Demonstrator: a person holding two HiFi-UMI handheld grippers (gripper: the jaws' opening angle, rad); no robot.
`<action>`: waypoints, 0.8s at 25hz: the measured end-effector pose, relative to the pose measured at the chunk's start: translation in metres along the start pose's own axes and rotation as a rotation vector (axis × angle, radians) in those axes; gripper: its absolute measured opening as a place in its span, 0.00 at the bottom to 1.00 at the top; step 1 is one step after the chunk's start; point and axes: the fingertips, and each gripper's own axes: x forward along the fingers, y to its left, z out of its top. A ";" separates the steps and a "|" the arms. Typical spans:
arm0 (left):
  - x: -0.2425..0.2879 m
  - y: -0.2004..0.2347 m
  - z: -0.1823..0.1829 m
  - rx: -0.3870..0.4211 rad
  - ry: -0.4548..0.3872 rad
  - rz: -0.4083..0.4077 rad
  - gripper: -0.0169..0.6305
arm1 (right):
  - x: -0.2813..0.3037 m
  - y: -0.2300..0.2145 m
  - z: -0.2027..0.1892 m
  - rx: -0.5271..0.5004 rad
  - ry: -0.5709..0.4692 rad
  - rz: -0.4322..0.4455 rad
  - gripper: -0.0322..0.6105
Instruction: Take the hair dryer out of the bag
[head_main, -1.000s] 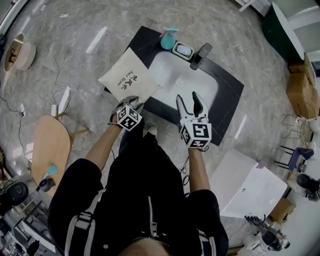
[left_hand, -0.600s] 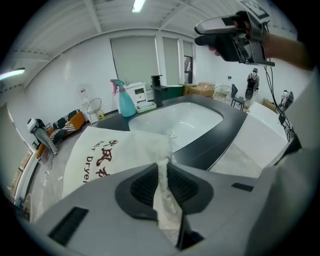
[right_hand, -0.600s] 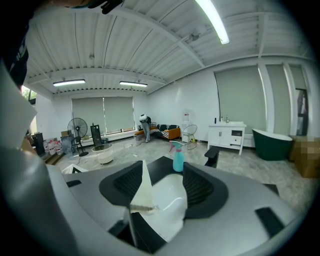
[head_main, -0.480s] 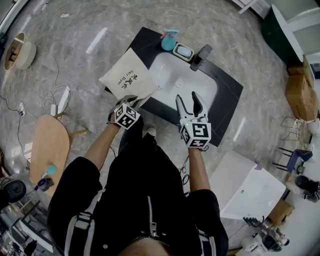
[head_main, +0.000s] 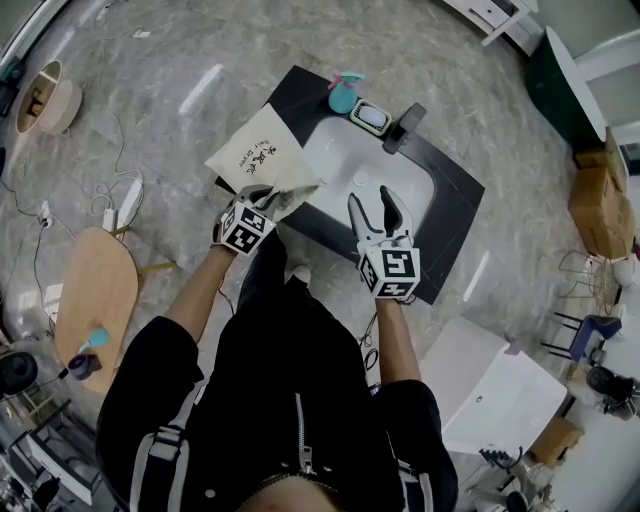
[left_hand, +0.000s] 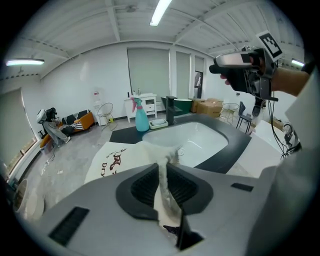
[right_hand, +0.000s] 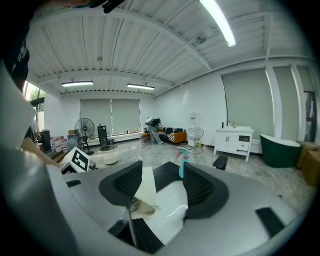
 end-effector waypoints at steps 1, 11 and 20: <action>-0.002 0.003 0.003 -0.008 -0.010 0.005 0.12 | 0.000 0.000 0.002 -0.003 -0.004 0.003 0.45; -0.026 0.031 0.032 -0.118 -0.082 0.032 0.12 | 0.003 0.013 0.002 -0.033 0.006 0.045 0.45; -0.026 0.030 0.033 -0.145 -0.086 0.003 0.12 | 0.017 0.033 -0.008 -0.072 0.054 0.113 0.45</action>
